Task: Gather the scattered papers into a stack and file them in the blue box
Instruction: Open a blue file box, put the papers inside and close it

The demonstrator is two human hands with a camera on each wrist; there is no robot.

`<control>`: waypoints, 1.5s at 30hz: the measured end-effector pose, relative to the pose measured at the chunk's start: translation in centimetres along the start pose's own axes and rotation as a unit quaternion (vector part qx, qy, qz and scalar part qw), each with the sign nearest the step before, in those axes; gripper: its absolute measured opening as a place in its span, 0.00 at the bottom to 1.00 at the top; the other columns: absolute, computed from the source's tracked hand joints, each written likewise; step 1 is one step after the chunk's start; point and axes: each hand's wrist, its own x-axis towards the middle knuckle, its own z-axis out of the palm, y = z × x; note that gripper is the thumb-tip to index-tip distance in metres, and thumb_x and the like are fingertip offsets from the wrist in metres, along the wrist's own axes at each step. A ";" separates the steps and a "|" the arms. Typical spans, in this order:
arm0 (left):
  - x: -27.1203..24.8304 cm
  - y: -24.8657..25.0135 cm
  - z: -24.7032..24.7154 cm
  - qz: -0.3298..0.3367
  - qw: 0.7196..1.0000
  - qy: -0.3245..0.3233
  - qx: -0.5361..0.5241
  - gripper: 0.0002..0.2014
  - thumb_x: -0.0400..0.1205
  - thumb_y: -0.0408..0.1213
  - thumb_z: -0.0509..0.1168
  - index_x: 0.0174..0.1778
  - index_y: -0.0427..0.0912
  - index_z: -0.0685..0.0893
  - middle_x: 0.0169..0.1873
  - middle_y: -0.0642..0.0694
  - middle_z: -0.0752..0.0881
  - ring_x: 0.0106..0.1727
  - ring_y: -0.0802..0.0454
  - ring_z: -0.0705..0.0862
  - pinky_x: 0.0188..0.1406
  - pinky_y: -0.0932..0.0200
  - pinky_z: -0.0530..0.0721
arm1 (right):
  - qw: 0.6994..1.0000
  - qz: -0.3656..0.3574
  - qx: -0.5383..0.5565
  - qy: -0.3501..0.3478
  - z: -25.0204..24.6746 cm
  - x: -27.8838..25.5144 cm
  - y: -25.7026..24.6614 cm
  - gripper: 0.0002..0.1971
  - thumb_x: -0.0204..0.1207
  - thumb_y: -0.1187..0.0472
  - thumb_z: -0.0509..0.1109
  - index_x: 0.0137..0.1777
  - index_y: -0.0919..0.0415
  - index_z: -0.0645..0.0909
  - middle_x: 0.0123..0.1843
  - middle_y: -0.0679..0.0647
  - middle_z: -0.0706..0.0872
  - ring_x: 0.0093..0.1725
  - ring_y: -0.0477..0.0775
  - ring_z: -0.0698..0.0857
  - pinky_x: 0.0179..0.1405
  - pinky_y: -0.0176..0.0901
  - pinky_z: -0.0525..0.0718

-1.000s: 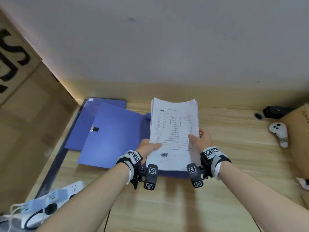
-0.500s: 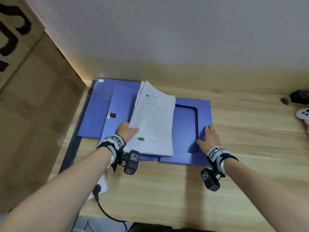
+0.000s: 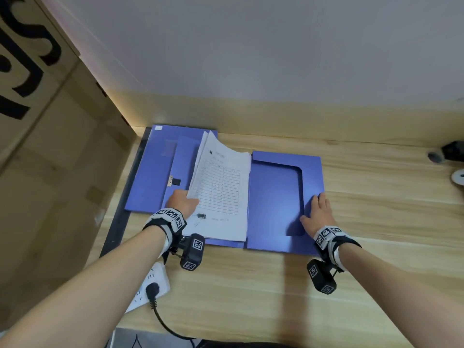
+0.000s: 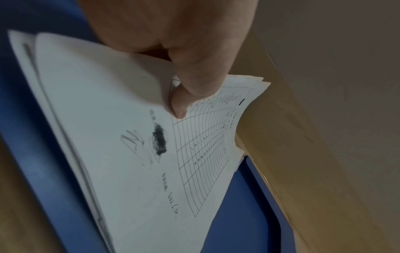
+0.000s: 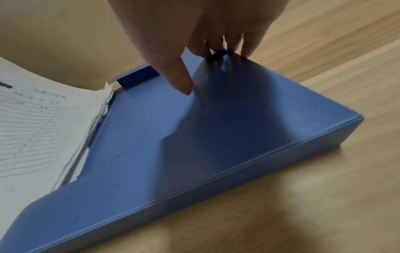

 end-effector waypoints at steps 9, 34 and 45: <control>-0.2 1.8 5.4 -0.004 0.998 -0.052 -0.017 0.03 0.78 0.35 0.67 0.38 0.44 0.82 0.40 0.45 0.87 0.45 0.42 0.85 0.46 0.54 0.84 | 1.000 -0.003 0.021 -0.004 0.0 0.1 0.1 0.40 0.82 0.56 0.62 0.86 0.65 0.42 0.88 0.60 0.37 0.87 0.61 0.39 0.86 0.51 0.46; -2.4 8.6 16.9 0.050 0.984 -0.054 -0.161 0.23 0.79 0.26 0.60 0.71 0.44 0.76 0.65 0.47 0.84 0.64 0.46 0.83 0.57 0.59 0.78 | 0.994 -0.050 0.096 0.031 0.3 -0.3 2.4 0.36 0.83 0.57 0.60 0.87 0.61 0.47 0.89 0.52 0.40 0.88 0.53 0.43 0.85 0.46 0.52; -3.3 9.6 19.7 0.032 0.990 -0.036 -0.129 0.38 0.80 0.30 0.63 0.85 0.40 0.53 0.84 0.44 0.57 0.85 0.45 0.58 0.81 0.48 0.63 | 0.991 -0.071 0.110 0.017 0.2 -0.3 3.0 0.35 0.84 0.56 0.57 0.87 0.62 0.46 0.89 0.53 0.38 0.88 0.53 0.42 0.85 0.46 0.49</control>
